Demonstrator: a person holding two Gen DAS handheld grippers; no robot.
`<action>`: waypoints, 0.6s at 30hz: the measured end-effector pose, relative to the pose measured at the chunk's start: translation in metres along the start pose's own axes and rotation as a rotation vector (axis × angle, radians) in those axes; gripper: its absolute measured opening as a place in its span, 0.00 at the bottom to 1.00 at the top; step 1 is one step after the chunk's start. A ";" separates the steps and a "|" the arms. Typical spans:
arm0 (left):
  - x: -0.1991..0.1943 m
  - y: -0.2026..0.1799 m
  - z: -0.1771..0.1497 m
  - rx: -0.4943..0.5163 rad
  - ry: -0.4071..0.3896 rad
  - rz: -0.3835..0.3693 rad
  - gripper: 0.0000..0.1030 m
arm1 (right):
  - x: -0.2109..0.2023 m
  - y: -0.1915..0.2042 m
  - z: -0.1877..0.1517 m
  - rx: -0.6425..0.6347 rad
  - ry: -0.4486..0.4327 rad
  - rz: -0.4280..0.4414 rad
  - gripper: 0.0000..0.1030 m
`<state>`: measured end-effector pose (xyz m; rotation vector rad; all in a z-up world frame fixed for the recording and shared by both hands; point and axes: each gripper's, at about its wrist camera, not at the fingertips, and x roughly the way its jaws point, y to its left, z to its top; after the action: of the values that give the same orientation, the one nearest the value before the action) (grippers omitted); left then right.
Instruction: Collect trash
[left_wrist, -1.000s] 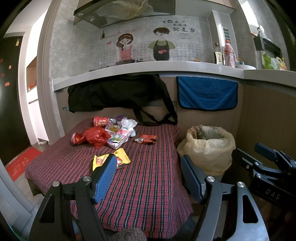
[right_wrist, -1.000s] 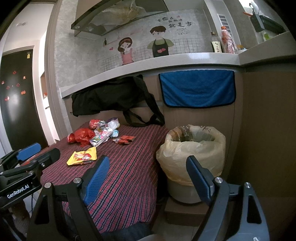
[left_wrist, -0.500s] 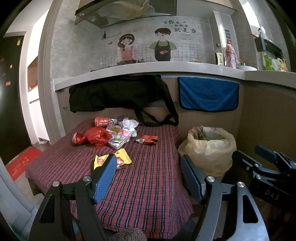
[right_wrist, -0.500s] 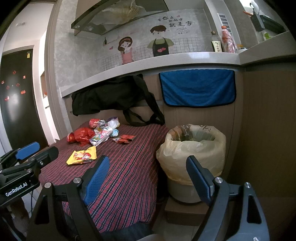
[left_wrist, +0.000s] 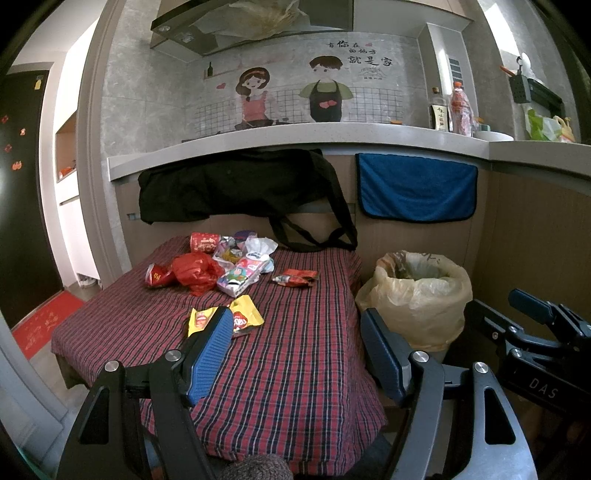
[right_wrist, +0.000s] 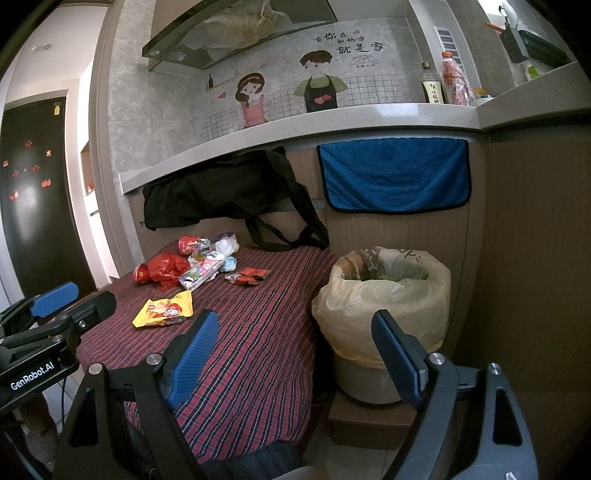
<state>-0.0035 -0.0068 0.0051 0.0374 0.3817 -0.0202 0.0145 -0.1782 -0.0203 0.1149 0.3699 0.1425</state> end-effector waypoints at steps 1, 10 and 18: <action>0.000 0.000 0.000 0.000 -0.001 0.000 0.69 | 0.000 0.000 0.000 0.001 0.000 0.001 0.81; 0.000 0.000 -0.001 -0.001 0.000 0.000 0.69 | 0.001 0.000 0.000 0.000 0.000 0.000 0.81; 0.001 0.002 -0.001 -0.002 0.000 -0.001 0.69 | 0.001 0.000 0.000 0.000 0.001 0.000 0.81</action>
<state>-0.0035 -0.0052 0.0038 0.0348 0.3817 -0.0203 0.0151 -0.1779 -0.0202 0.1151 0.3712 0.1430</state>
